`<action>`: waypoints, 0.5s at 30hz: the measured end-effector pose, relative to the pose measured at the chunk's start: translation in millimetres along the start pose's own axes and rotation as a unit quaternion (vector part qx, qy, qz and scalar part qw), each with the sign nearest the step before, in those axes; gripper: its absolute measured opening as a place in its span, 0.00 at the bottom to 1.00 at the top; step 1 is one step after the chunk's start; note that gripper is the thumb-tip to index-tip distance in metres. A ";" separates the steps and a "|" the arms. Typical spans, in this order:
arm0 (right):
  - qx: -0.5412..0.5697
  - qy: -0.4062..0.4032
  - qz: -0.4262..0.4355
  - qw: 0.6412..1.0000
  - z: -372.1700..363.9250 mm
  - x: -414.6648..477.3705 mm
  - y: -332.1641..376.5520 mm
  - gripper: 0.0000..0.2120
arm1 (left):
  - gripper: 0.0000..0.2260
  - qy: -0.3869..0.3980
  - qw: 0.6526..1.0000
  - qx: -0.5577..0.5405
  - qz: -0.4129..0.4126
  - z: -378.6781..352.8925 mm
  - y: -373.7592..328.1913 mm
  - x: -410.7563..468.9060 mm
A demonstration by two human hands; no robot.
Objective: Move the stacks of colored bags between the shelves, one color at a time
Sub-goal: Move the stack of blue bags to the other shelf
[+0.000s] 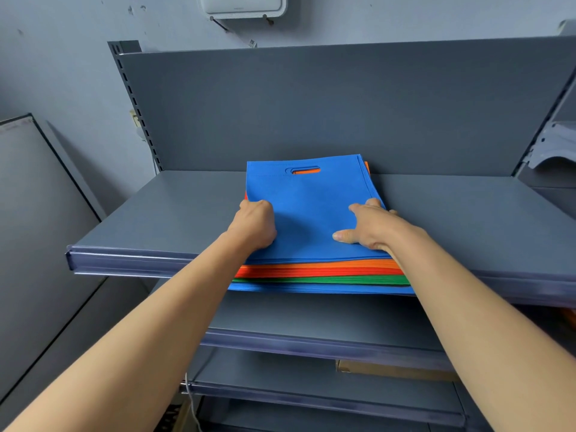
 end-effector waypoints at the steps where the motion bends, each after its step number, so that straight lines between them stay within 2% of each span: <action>1: -0.001 0.001 0.000 1.000 0.0 -0.1 0.0 0.37 | 0.12 -0.001 1.000 -0.005 0.003 -0.3 -0.3 -0.1; 8: -0.001 0.003 0.002 1.000 -0.5 0.7 -0.6 0.37 | 0.11 -0.018 0.999 -0.039 -0.006 0.7 -2.4 -2.5; 15: -0.006 0.004 0.005 1.000 -0.2 1.4 -0.7 0.37 | 0.14 -0.034 0.997 0.039 -0.054 1.0 -14.2 -12.0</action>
Point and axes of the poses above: each hand's wrist, its own x-axis towards the middle knuckle, its own z-axis out of the back of the hand, y = z × x, the point moved 3 cm from there along x, towards the middle knuckle, and after that the axes turned 7 degrees about -x, right-handed, at the moved point
